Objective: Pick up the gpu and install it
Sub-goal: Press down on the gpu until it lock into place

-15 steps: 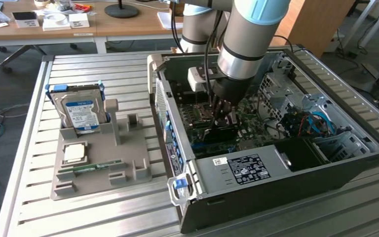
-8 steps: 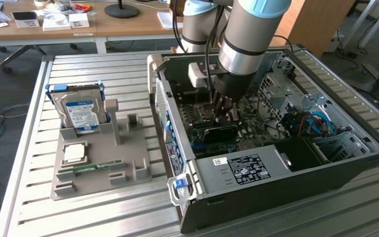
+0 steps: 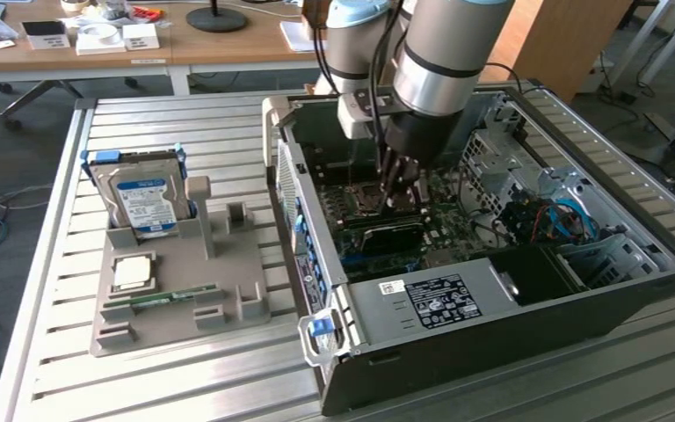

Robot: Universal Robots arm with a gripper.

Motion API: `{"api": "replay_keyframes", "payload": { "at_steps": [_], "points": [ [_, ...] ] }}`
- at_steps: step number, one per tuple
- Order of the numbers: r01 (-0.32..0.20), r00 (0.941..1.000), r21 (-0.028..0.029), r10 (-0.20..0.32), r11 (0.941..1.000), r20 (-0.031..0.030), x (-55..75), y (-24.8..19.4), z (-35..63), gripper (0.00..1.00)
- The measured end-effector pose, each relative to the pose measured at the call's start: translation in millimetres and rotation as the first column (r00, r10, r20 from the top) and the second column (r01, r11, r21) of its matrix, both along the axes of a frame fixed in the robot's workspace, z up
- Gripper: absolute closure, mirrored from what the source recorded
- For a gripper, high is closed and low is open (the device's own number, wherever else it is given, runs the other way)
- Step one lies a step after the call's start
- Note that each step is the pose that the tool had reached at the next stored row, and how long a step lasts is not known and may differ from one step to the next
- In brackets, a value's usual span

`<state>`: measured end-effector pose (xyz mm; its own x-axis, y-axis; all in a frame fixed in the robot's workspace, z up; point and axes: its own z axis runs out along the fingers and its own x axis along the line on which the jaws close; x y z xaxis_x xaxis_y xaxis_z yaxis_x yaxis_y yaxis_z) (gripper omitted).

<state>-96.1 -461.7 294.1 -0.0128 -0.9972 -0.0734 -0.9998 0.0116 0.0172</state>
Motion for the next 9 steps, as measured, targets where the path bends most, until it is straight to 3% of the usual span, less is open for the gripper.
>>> {"api": "replay_keyframes", "payload": {
  "at_steps": [6,9],
  "points": [
    [0.0,1.0,-0.0001,0.0,1.0,0.0003,0.0,0.0,11.5,0.89],
    [0.0,1.0,0.0002,0.0,1.0,0.0005,0.0,0.0,12.5,0.89]
  ]
}}
